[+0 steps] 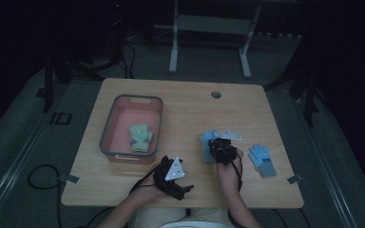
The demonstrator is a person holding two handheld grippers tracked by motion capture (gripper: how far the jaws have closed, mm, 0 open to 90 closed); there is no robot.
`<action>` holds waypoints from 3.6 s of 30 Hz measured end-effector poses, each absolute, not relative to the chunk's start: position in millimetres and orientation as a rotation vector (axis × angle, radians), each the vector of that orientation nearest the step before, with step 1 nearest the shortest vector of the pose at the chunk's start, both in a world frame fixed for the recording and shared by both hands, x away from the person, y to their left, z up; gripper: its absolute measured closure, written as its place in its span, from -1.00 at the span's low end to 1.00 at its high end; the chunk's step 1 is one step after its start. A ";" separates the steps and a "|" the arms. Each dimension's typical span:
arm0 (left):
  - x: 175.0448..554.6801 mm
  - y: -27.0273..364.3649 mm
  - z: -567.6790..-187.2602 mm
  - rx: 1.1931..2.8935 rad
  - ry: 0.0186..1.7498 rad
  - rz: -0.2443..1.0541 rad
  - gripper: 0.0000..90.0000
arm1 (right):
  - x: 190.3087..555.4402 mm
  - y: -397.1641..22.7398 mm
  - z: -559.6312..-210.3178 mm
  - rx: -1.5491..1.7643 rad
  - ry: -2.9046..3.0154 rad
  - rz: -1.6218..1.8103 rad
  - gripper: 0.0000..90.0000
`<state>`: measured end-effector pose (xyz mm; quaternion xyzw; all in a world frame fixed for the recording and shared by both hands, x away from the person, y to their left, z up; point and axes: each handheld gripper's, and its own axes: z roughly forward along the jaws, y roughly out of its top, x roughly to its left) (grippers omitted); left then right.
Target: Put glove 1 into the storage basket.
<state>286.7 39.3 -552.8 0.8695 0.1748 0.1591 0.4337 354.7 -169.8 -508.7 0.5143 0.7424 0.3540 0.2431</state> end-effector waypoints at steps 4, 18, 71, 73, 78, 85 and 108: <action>286.7 39.1 -553.2 2.167 0.435 0.393 -0.92 | 356.7 -164.8 -521.7 1.394 2.057 0.937 0.96; 286.7 40.2 -554.0 2.163 0.432 0.383 -0.92 | 371.8 -155.0 -549.2 1.359 2.145 0.916 0.94; 285.2 37.8 -558.2 2.187 0.410 0.366 -0.92 | 336.4 -384.6 -537.3 1.222 2.227 0.948 0.41; 285.4 37.5 -558.2 2.189 0.407 0.368 -0.92 | 337.8 -389.5 -542.4 1.245 2.228 0.923 0.45; 285.0 37.5 -558.5 2.182 0.419 0.361 -0.92 | 341.1 -389.9 -545.2 1.276 2.285 0.910 0.61; 284.6 37.6 -558.5 2.186 0.416 0.361 -0.92 | 341.2 -381.8 -537.2 1.330 2.214 0.896 0.93; 285.3 39.6 -557.2 2.181 0.408 0.368 -0.92 | 365.3 -277.2 -501.7 1.431 2.080 1.005 0.94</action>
